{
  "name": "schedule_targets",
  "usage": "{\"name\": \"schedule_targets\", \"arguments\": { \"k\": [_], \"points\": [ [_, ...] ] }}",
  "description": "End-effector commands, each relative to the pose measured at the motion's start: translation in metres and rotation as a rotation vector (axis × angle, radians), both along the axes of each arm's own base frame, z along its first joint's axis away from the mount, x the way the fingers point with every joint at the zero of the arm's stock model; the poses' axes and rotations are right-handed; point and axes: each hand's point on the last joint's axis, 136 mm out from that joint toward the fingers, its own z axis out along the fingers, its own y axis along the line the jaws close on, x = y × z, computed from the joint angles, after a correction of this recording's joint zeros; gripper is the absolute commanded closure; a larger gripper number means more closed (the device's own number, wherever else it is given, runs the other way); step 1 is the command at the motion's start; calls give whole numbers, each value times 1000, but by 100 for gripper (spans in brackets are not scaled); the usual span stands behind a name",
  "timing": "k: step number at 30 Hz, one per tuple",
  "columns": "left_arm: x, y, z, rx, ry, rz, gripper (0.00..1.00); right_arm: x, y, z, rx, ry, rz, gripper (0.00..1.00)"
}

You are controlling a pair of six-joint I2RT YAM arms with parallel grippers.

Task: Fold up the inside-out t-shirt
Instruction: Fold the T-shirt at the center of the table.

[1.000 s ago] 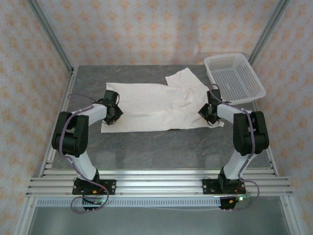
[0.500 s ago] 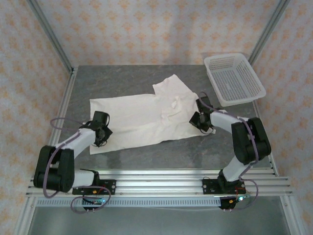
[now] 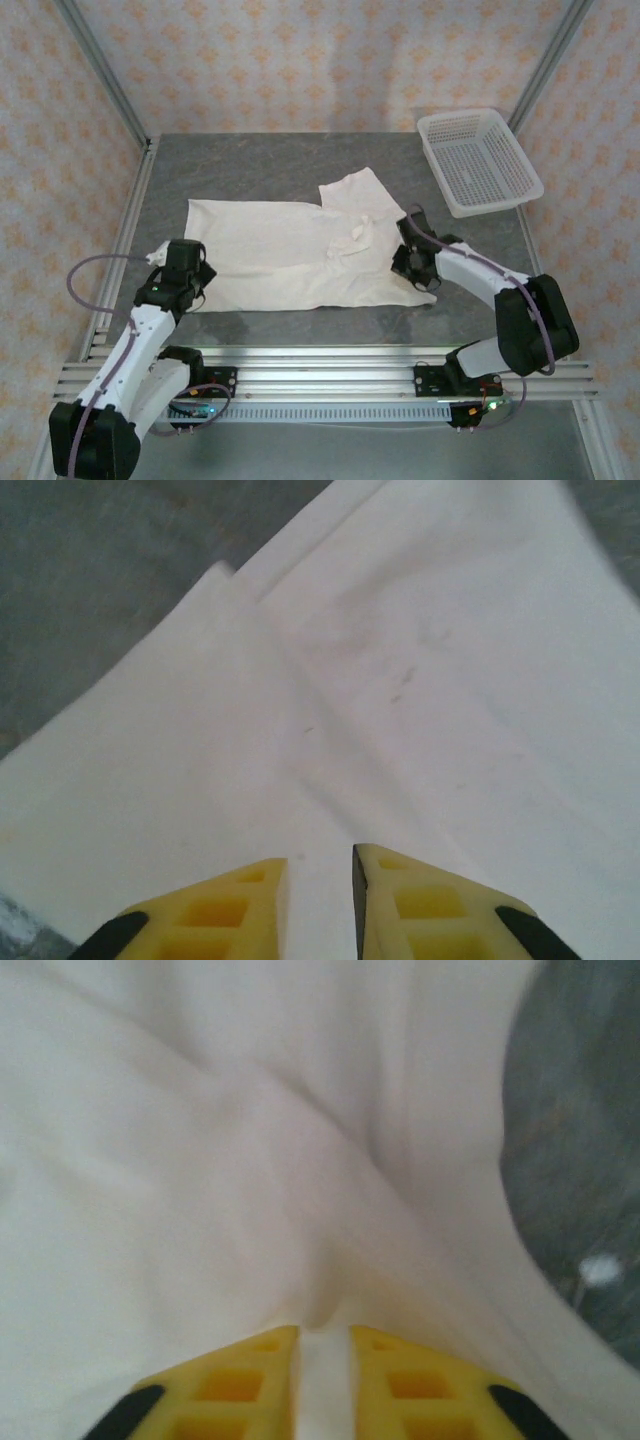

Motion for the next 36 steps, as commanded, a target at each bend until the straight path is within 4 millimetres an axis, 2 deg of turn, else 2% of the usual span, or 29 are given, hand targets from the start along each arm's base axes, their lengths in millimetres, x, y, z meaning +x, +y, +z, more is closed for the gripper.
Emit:
{"name": "schedule_targets", "arguments": {
  "k": [1,3,7,11,14,17,22,27,31,34,36],
  "points": [
    [17,1,40,50,-97,-48,55,67,-18,61,-191,-248,25,68],
    [26,-12,52,36,-128,-137,50,105,-16,73,-213,-296,59,63],
    [38,-51,75,-25,-191,-393,49,166,-21,61,-314,-239,109,62],
    [33,-55,90,30,-183,-469,38,204,-25,31,-386,-137,177,61],
    [31,-58,97,34,-197,-482,31,221,-21,12,-384,-85,223,59],
    [32,-61,98,30,-205,-496,30,228,-15,-6,-338,-29,250,55],
    [33,-62,88,20,-168,-503,30,219,-13,-29,-308,22,249,53],
    [34,-61,86,20,-166,-495,28,210,-15,-51,-302,95,276,55],
    [38,-59,79,21,-149,-478,26,208,-10,-59,-243,112,273,61],
    [47,-54,72,12,-118,-421,23,209,-3,-56,-184,113,267,72],
    [54,-49,72,5,-101,-369,23,210,2,-49,-149,103,269,84]
  ]
}}
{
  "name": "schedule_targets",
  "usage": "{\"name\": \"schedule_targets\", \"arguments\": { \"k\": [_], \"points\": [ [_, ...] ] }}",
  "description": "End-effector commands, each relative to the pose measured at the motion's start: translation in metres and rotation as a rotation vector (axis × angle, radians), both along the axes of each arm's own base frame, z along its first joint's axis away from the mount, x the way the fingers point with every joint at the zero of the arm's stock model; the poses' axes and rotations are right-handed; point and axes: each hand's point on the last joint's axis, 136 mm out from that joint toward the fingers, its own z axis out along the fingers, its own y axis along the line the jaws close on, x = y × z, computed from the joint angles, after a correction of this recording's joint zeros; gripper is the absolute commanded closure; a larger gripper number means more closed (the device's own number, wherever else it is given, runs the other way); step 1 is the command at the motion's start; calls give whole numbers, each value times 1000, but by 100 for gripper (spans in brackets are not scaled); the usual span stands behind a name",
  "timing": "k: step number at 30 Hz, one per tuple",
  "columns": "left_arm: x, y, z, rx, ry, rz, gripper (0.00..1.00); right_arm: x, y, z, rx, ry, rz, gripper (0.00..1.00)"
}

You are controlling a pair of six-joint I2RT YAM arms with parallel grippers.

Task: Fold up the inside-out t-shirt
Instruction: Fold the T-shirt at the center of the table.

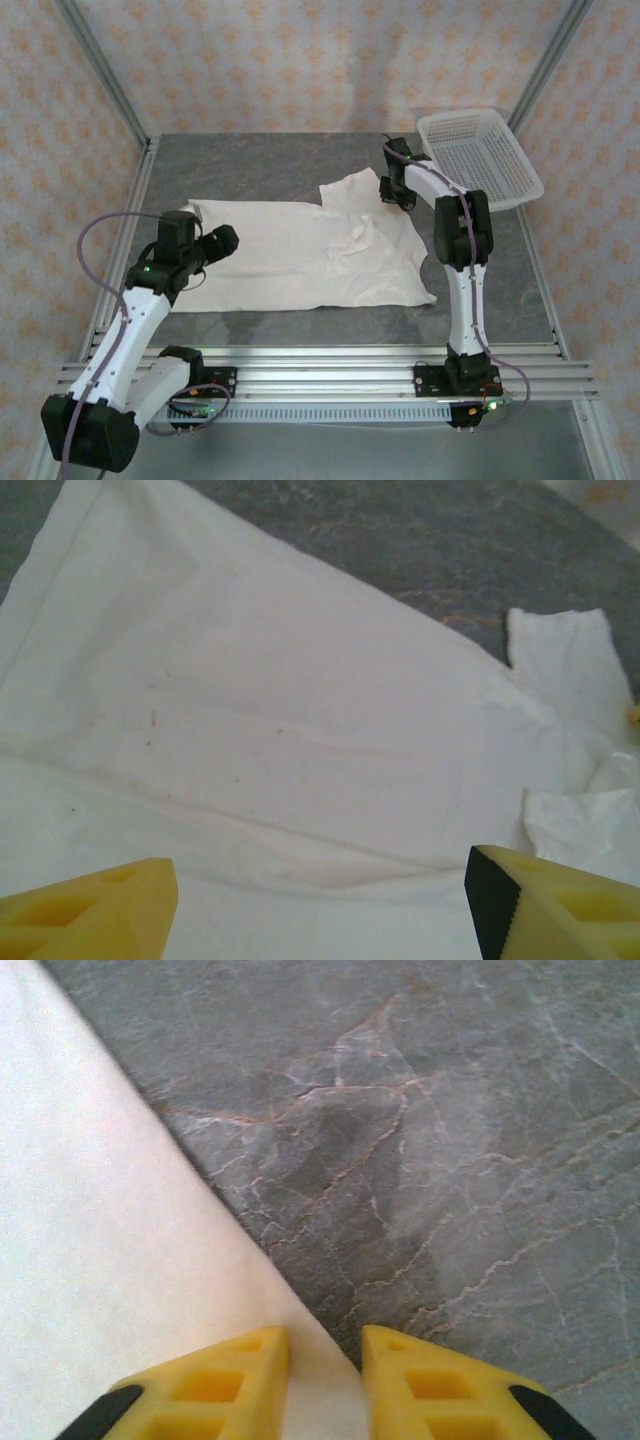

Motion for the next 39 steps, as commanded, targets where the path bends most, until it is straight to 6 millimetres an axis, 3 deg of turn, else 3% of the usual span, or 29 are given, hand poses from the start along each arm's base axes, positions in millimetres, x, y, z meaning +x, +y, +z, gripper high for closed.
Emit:
{"name": "schedule_targets", "arguments": {
  "k": [1,8,13,22,28,33,39],
  "points": [
    [16,8,9,0,-2,91,22,-12,4,-10,46,79,1,88],
    [56,35,17,82,22,235,23,6,7,58,109,-113,18,100],
    [94,53,-9,96,72,278,25,2,18,94,218,-240,19,100],
    [156,89,-50,63,243,311,25,-11,18,84,230,-238,37,100],
    [192,124,-84,11,321,352,28,-13,21,79,232,-227,65,100],
    [208,141,-100,2,378,362,34,-13,18,80,220,-227,62,100],
    [211,153,-114,-9,425,373,42,-13,17,79,222,-222,56,100]
  ]
}}
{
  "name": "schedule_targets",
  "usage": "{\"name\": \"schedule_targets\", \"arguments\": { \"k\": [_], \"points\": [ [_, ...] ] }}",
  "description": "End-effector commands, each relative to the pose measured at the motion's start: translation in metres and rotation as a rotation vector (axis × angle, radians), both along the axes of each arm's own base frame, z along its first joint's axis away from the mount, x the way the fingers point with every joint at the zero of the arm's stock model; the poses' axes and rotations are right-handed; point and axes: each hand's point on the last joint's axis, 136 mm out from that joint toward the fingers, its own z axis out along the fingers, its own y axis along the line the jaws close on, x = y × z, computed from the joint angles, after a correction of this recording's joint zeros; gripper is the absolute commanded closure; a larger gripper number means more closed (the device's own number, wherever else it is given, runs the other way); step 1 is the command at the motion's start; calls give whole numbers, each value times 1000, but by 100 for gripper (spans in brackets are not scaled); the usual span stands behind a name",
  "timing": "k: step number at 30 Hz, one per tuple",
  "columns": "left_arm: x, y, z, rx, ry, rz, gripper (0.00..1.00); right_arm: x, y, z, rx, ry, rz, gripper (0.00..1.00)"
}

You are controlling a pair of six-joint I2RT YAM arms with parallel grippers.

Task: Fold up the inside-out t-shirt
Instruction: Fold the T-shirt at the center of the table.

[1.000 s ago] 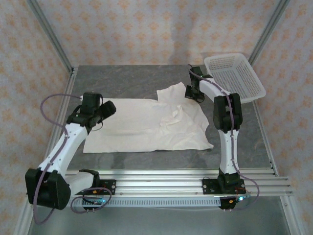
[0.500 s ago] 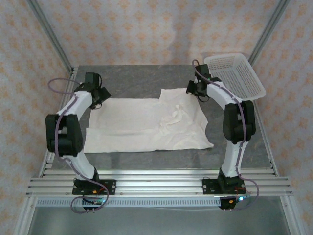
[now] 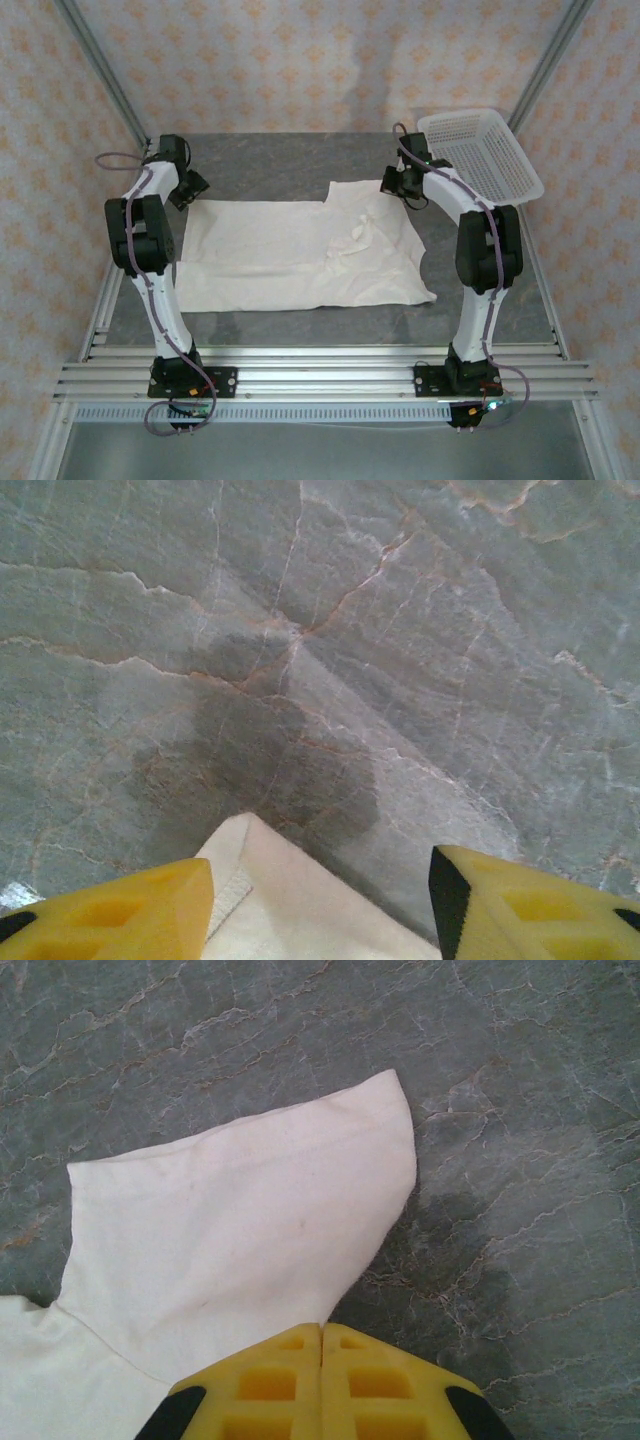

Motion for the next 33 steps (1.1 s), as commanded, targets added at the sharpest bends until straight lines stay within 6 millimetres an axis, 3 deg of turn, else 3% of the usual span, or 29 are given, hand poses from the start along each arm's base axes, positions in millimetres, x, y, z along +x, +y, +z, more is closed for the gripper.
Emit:
{"name": "schedule_targets", "arguments": {
  "k": [1,5,10,18,22,26,30,33],
  "points": [
    [-4,4,6,-18,27,-9,42,3,-4,-2,-9,-7,0,100],
    [-1,3,0,-76,-5,16,54,4,-5,-3,-14,-5,-11,100],
    [5,10,1,-100,-12,55,100,6,-11,-1,-38,-6,-37,100],
    [-1,40,1,-108,-5,146,100,11,-55,-23,-79,51,-186,100],
    [3,32,-1,-150,-35,137,100,12,-51,-32,-52,72,-171,100],
    [4,31,7,-158,-54,131,100,13,-47,-22,-32,53,-164,100],
    [5,27,31,-161,-107,124,100,15,-43,-1,-6,20,-154,100],
    [-8,26,50,-136,-144,148,100,12,-45,16,7,-18,-174,100]
  ]
}}
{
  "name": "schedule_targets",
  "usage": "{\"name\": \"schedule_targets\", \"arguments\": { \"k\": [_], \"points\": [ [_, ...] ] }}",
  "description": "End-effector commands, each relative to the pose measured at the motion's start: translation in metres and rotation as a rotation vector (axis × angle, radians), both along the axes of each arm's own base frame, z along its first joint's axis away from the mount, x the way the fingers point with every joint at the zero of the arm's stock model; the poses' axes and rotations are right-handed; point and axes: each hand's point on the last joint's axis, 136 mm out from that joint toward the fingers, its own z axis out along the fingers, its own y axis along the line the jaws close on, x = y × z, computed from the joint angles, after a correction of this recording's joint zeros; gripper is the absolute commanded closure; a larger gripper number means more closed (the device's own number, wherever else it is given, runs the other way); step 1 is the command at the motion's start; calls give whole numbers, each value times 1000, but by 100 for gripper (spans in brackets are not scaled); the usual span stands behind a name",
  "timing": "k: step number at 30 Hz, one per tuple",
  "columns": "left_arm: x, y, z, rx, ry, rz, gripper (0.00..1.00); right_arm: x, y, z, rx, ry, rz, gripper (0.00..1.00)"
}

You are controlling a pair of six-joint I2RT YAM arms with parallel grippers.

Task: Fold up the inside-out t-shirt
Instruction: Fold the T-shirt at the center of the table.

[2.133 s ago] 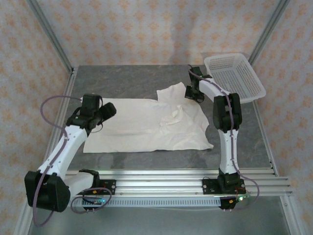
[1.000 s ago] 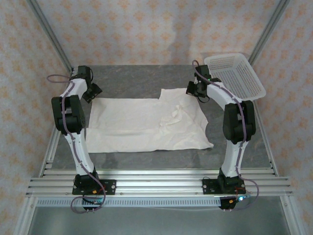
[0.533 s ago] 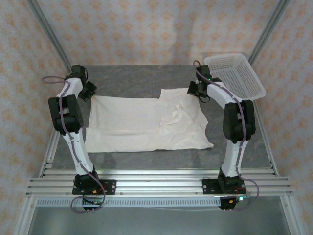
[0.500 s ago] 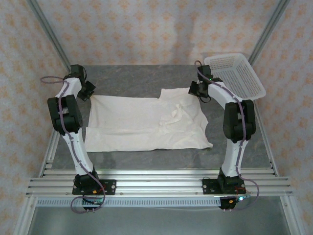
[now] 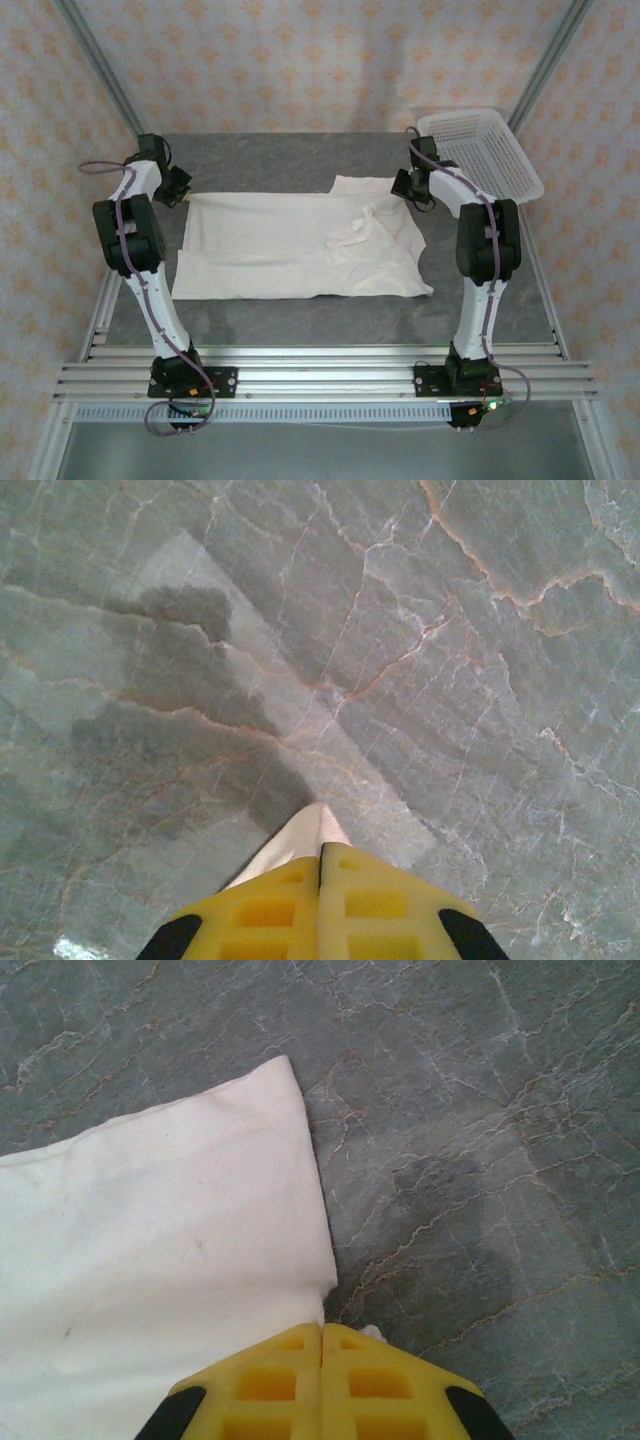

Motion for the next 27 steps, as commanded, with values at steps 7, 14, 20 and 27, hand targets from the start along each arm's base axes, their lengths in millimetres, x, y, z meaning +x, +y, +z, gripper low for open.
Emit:
{"name": "schedule_targets", "arguments": {
  "k": [7,14,20,27],
  "points": [
    [-60,-4,43,69,-45,84,100,-36,-9,40,50,-94,-84,100],
    [-110,-22,22,54,-37,98,100,-73,-13,9,46,-9,-92,100],
    [-116,-21,46,88,-64,80,100,-78,-9,57,91,-80,-88,100],
    [-157,-16,37,148,15,143,100,-124,-5,34,148,-36,-106,100]
  ]
}}
